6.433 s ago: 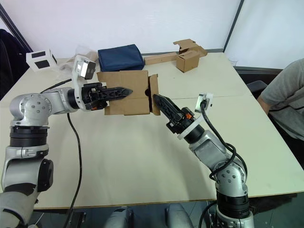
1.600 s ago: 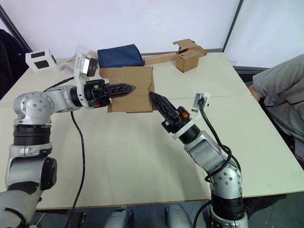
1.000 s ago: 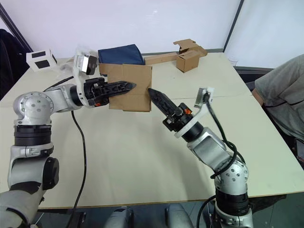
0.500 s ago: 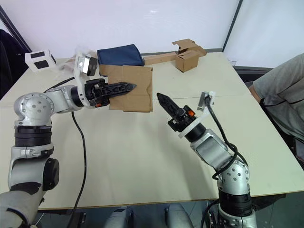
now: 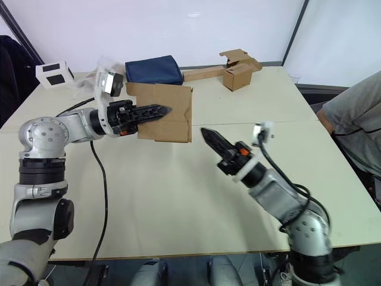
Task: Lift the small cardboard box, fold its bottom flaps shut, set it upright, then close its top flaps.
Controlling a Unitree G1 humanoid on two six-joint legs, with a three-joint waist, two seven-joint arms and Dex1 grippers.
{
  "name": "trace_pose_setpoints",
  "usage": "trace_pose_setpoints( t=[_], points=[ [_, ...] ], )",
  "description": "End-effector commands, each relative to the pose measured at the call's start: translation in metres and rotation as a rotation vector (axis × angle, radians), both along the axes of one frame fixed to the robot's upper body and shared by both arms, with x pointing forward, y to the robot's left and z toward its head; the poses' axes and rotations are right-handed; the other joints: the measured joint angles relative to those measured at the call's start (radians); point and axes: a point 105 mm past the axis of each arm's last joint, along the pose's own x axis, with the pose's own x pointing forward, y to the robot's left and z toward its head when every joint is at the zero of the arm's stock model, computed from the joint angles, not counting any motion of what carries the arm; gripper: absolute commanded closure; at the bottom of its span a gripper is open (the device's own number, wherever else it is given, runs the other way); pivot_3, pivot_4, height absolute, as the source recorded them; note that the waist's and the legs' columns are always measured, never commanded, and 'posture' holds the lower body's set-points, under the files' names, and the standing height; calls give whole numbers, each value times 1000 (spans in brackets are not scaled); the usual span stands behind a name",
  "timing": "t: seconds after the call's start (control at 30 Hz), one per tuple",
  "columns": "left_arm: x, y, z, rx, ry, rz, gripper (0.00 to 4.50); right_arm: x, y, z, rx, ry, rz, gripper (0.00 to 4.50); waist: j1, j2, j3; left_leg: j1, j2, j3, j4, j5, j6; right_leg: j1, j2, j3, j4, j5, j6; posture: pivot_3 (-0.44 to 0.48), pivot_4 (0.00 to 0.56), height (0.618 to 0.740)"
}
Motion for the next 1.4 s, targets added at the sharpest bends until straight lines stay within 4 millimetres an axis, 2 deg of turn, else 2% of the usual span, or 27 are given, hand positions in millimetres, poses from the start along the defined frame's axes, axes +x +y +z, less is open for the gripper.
trace_pose_setpoints(
  t=[0.03,0.17,0.37,0.57,0.7,0.8,0.93,1.0,1.03,1.2,1.3,1.33,1.37,1.4],
  points=[
    [2,-3,9,64,-78,8,4500,-17,-4,24,-22,-128,15,4404,1,0,0,0,0,0,0,0,0,0,0,0,0,0,0,0,150,740],
    [24,-21,-5,380,-226,39,4500,-24,-16,30,-103,-176,-45,4404,8,0,0,0,0,0,0,0,0,0,1,0,0,0,0,0,150,740],
    [34,-34,-34,814,-448,-169,4500,-21,-20,26,-115,-182,-107,4404,8,0,0,0,0,1,0,0,0,1,1,0,-2,0,0,0,150,740],
    [35,-44,-40,1000,-564,-376,4500,-26,-16,22,-77,-187,-155,4404,6,0,1,0,0,1,-1,-1,1,0,1,1,-2,0,0,0,150,740],
    [32,-61,-63,1156,-674,-497,4500,-27,-11,14,-65,-177,-199,4404,6,0,0,0,0,1,-1,-1,2,0,2,1,-2,0,0,0,150,740],
    [24,-68,-70,1169,-669,-540,4500,-28,-8,15,-40,-179,-213,4404,6,0,1,-1,0,1,0,-1,2,0,1,1,-2,0,0,0,150,740],
    [20,-66,-80,1191,-655,-553,4500,-28,-6,12,-44,-174,-233,4404,3,0,1,0,0,1,0,-1,2,0,2,2,-1,0,0,0,150,740],
    [16,-70,-77,1168,-619,-541,3980,-29,-7,12,-35,-174,-238,4500,5,0,0,0,0,1,0,-1,2,0,2,2,0,0,0,0,150,740],
    [14,-71,-73,1162,-602,-532,3876,-28,-7,11,-34,-173,-239,4500,5,0,1,0,0,1,0,-1,2,0,2,2,-1,0,0,0,150,740],
    [7,-78,-53,1117,-565,-502,1874,-25,-7,10,-35,-169,-231,4500,6,0,1,0,0,1,0,-1,2,0,2,2,-1,0,0,0,150,740],
    [11,-87,-13,1001,-557,-398,771,-17,-11,9,-42,-156,-241,4500,7,-1,1,0,0,1,1,-1,2,0,1,1,-1,0,0,0,150,740],
    [13,-86,-1,964,-559,-367,268,-15,-12,9,-56,-154,-242,4500,6,-1,1,-1,0,1,1,-1,2,0,1,1,-1,0,0,0,150,740],
    [15,-82,9,923,-555,-342,24,-13,-13,9,-78,-156,-251,4500,5,0,1,0,0,1,1,-1,2,0,2,1,-1,0,0,0,150,740],
    [17,-79,20,855,-551,-317,24,-9,-16,8,-113,-153,-274,4500,3,0,1,0,0,1,1,-1,2,0,2,1,-1,0,0,0,150,740]
  ],
)
